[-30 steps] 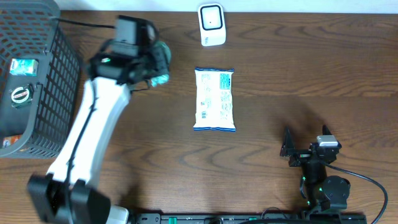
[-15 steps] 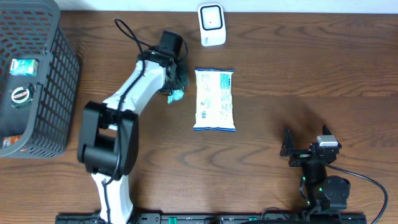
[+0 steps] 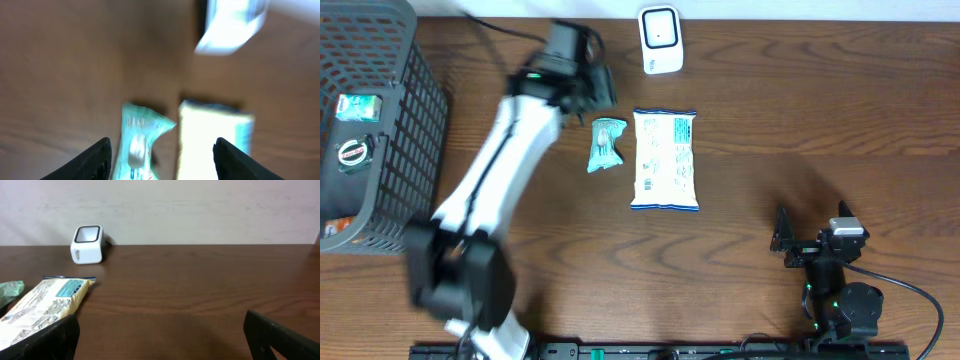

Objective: Scan the item barcode
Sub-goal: 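Move the green tissue pack past the scanner and drop it left of the bag, then reach into the basket and grasp the orange Kleenex tissue pack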

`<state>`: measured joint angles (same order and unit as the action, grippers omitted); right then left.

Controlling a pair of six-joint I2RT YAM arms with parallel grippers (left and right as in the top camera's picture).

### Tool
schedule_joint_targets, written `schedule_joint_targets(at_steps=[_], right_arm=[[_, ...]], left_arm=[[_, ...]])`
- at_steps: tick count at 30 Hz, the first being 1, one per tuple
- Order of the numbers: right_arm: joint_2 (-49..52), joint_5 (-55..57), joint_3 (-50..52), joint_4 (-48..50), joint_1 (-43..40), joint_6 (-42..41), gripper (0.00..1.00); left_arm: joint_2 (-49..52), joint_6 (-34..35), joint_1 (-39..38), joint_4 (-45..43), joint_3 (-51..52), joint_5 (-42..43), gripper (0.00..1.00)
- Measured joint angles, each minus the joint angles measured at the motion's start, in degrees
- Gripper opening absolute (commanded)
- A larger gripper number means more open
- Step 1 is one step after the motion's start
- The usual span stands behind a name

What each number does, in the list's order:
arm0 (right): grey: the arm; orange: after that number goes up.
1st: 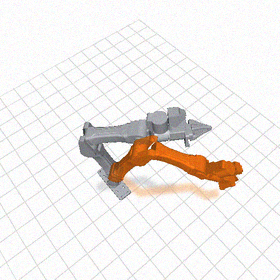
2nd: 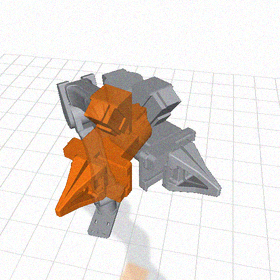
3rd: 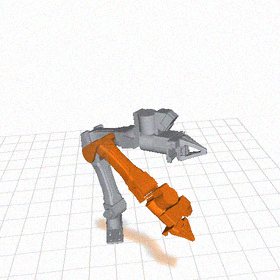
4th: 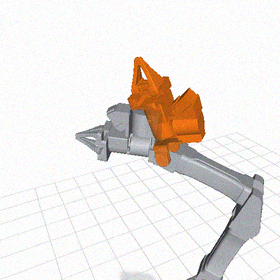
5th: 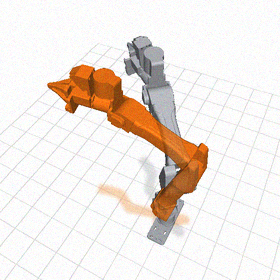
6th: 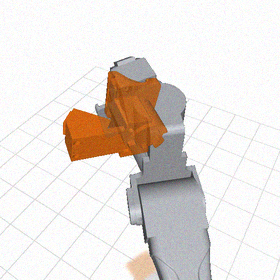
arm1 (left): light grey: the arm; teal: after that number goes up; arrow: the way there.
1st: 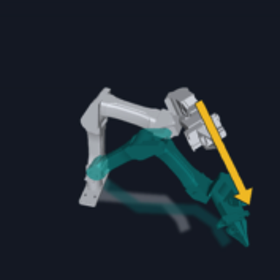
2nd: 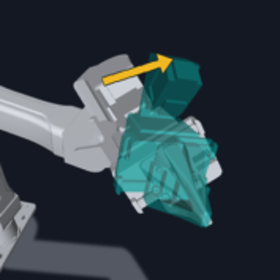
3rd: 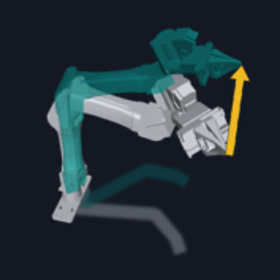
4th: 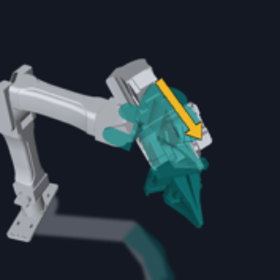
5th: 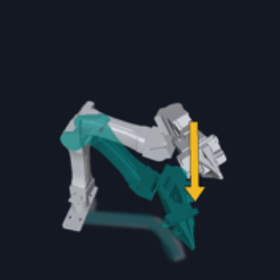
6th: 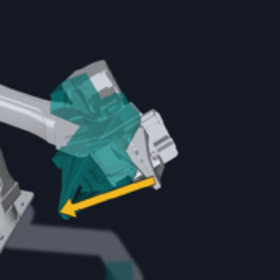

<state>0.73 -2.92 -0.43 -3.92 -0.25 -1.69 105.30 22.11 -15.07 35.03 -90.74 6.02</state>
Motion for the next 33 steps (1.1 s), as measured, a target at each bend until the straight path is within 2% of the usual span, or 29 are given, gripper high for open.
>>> schedule_joint_targets(at_steps=[1,5,9,11,13,15,19,23,33], right_arm=[[0.0,0.0,0.0,0.0,0.0,0.0,0.99],[0.0,0.0,0.0,0.0,0.0,0.0,0.99],[0.0,0.0,0.0,0.0,0.0,0.0,0.99],[0.0,0.0,0.0,0.0,0.0,0.0,0.99],[0.0,0.0,0.0,0.0,0.0,0.0,0.99],[0.0,0.0,0.0,0.0,0.0,0.0,0.99],[0.0,0.0,0.0,0.0,0.0,0.0,0.99],[0.0,0.0,0.0,0.0,0.0,0.0,0.99],[0.0,0.0,0.0,0.0,0.0,0.0,0.99]], left_arm=[[-5.2,-0.2,1.1,-1.5,-1.0,0.0,0.64],[-15.7,-0.6,5.4,-6.7,-2.3,0.0,0.65],[-21.4,-0.9,12.5,-11.8,-2.4,-1.2,0.66],[-23.5,-1.0,19.2,-14.6,-2.4,-3.5,0.67],[-24.3,-1.0,24.2,-15.2,-2.4,-5.1,0.76],[-24.5,-1.1,30.5,-13.9,-2.4,-7.3,0.79],[-22.5,-1.2,41.0,-8.0,-2.4,-11.4,0.8],[-15.5,-1.0,49.1,-0.1,-2.4,-14.2,0.85],[2.9,3.9,56.5,15.7,-2.3,-18.5,0.86]])
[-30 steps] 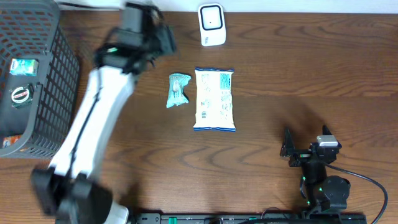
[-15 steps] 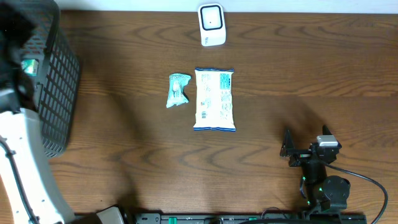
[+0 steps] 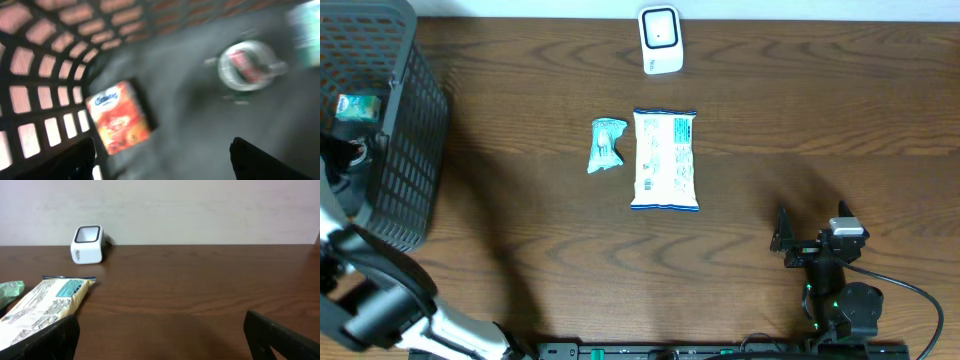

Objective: Scan the item barcode
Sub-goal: 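Reach into the basket and grasp the orange Kleenex tissue pack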

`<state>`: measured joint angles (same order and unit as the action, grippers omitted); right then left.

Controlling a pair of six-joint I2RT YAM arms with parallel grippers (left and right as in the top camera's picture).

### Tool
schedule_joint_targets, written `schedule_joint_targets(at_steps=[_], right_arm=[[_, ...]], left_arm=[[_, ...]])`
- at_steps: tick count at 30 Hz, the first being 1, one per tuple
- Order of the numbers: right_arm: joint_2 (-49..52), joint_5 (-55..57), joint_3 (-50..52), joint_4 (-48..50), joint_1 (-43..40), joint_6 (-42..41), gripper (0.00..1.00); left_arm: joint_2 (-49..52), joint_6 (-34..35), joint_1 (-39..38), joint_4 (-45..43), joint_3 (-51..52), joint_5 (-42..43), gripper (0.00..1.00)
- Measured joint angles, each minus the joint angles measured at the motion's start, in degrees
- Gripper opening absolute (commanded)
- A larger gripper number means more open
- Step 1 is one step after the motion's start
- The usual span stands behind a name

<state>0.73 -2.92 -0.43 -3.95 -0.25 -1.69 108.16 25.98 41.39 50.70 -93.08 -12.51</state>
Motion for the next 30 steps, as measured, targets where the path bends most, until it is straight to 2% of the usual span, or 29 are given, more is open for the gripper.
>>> schedule_joint_targets(at_steps=[2,11,12,13,14,15,17,18,19,27,30], right_arm=[[0.0,0.0,0.0,0.0,0.0,0.0,0.99],[0.0,0.0,0.0,0.0,0.0,0.0,0.99],[0.0,0.0,0.0,0.0,0.0,0.0,0.99],[0.0,0.0,0.0,0.0,0.0,0.0,0.99],[0.0,0.0,0.0,0.0,0.0,0.0,0.99],[0.0,0.0,0.0,0.0,0.0,0.0,0.99],[0.0,0.0,0.0,0.0,0.0,0.0,0.99],[0.0,0.0,0.0,0.0,0.0,0.0,0.99],[0.0,0.0,0.0,0.0,0.0,0.0,0.99],[0.0,0.0,0.0,0.0,0.0,0.0,0.99],[0.0,0.0,0.0,0.0,0.0,0.0,0.99]], left_arm=[[4.1,0.8,0.1,1.4,0.0,-2.3,0.89],[14.0,1.2,0.0,1.7,-0.4,-6.5,0.89],[14.1,1.2,0.0,1.7,-0.4,-6.7,0.82],[14.3,1.2,0.0,1.7,-0.5,-7.0,0.66],[14.4,1.3,0.0,1.7,-0.6,-7.2,0.59],[14.6,1.5,0.1,1.6,-0.6,-7.2,0.42],[15.3,1.2,0.1,1.6,-0.7,-7.9,0.24],[15.5,1.1,0.2,1.7,-0.7,-8.4,0.19],[15.8,1.2,0.3,1.9,-0.7,-9.1,0.08],[14.1,1.3,0.4,2.4,-1.4,-8.1,0.07],[7.3,3.9,0.5,0.2,-1.9,-4.0,0.07]])
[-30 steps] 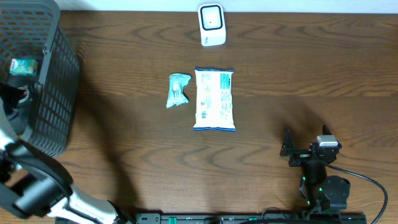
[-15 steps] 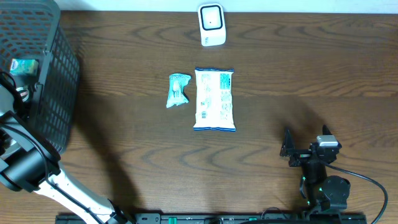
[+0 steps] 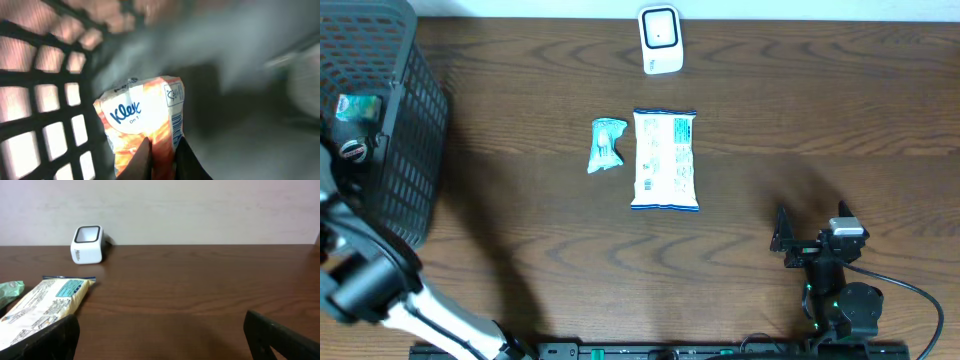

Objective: Scan the item barcode
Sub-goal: 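Reach into the basket and grasp the orange Kleenex tissue pack, then carry the orange tissue pack to the scanner and drop it on the table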

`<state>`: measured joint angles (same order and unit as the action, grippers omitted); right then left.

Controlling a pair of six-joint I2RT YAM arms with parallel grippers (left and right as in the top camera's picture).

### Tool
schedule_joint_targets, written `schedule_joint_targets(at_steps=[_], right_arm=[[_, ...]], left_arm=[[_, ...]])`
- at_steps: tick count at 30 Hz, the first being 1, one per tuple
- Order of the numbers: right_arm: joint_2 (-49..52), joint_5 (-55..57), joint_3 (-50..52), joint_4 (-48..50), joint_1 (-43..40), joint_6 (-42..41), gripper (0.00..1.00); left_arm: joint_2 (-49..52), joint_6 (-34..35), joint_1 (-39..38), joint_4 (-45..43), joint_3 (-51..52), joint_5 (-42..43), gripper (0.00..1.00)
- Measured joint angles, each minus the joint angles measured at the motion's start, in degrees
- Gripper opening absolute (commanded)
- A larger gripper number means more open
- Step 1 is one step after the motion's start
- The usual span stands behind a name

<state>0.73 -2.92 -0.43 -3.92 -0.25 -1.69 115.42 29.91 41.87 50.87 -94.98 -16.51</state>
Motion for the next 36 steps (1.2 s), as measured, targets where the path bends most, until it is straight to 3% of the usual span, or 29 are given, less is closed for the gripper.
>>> schedule_joint_targets(at_steps=[7,13,19,24,28,36], right_arm=[[0.0,0.0,0.0,0.0,0.0,0.0,0.99],[0.0,0.0,0.0,0.0,0.0,0.0,0.99],[0.0,0.0,0.0,0.0,0.0,0.0,0.99],[0.0,0.0,0.0,0.0,0.0,0.0,0.99],[0.0,0.0,0.0,0.0,0.0,0.0,0.99],[0.0,0.0,0.0,0.0,0.0,0.0,0.99]], left_arm=[[-28.0,5.8,0.0,-10.3,-3.5,14.8,0.07],[-37.3,5.7,-5.7,-13.8,-4.2,27.1,0.07],[-32.0,-1.1,-22.7,-8.1,-3.3,32.1,0.07],[-24.0,-18.6,-36.7,-3.7,-2.9,33.2,0.07],[-17.2,-29.6,-41.9,-3.5,-2.9,30.9,0.07],[-1.6,-43.5,-45.8,-2.3,-2.9,24.6,0.07]])
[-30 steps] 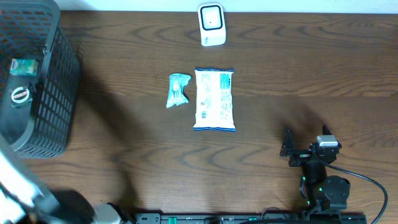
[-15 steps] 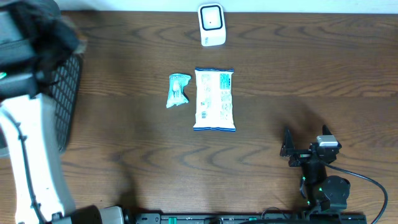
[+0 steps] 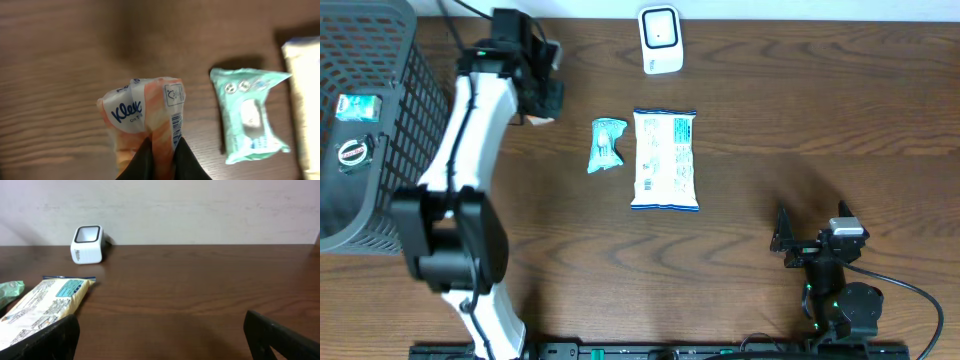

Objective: Scan the item barcode

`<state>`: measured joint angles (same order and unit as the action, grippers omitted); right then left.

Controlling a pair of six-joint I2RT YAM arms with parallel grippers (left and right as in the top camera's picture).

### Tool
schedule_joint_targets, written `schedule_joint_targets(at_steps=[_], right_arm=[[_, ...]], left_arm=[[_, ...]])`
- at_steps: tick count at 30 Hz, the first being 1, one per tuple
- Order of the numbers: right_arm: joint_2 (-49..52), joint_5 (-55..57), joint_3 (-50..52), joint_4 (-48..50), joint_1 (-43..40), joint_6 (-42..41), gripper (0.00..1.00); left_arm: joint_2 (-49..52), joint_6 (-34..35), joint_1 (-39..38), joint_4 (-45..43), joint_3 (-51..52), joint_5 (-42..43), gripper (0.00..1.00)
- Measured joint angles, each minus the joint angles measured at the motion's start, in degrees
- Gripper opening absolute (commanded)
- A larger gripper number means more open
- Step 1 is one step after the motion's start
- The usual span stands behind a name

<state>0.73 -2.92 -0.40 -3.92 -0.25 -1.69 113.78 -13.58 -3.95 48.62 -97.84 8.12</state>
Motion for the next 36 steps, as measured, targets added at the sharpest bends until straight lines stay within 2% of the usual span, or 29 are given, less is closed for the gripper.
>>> schedule_joint_targets(at_steps=[5,6,10,13,16,19,26,28,29,30,34,36], right_arm=[[0.0,0.0,0.0,0.0,0.0,0.0,0.99],[0.0,0.0,0.0,0.0,0.0,0.0,0.99],[0.0,0.0,0.0,0.0,0.0,0.0,0.99],[0.0,0.0,0.0,0.0,0.0,0.0,0.99],[0.0,0.0,0.0,0.0,0.0,0.0,0.99],[0.0,0.0,0.0,0.0,0.0,0.0,0.99],[0.0,0.0,0.0,0.0,0.0,0.0,0.99],[0.0,0.0,0.0,0.0,0.0,0.0,0.99],[0.0,0.0,0.0,0.0,0.0,0.0,0.99],[0.0,0.0,0.0,0.0,0.0,0.0,0.99],[0.0,0.0,0.0,0.0,0.0,0.0,0.99],[0.0,0.0,0.0,0.0,0.0,0.0,0.99]], left_arm=[[5.9,-1.7,-2.2,0.0,0.0,-0.3,0.08],[6.3,-1.8,-2.4,0.0,0.0,-0.3,0.17],[7.1,-2.2,-3.5,0.0,0.0,-0.9,0.25],[7.1,-2.4,-3.5,-0.1,0.0,-1.2,0.41],[7.1,-1.7,-3.4,-0.2,0.0,0.2,0.4],[7.1,-1.6,-3.4,-0.3,0.0,1.9,0.34],[5.2,-1.3,-3.0,-1.2,-1.4,3.2,0.34],[1.7,-1.3,-2.5,-3.8,-3.4,3.3,0.53],[-0.8,-0.9,-2.1,-6.1,-4.2,3.5,0.8],[-5.7,-0.6,-1.2,-10.4,-5.6,3.6,0.86],[-16.6,2.7,3.1,-22.2,-7.3,4.0,0.92],[-23.2,6.9,10.0,-28.5,-8.6,3.8,0.97]])
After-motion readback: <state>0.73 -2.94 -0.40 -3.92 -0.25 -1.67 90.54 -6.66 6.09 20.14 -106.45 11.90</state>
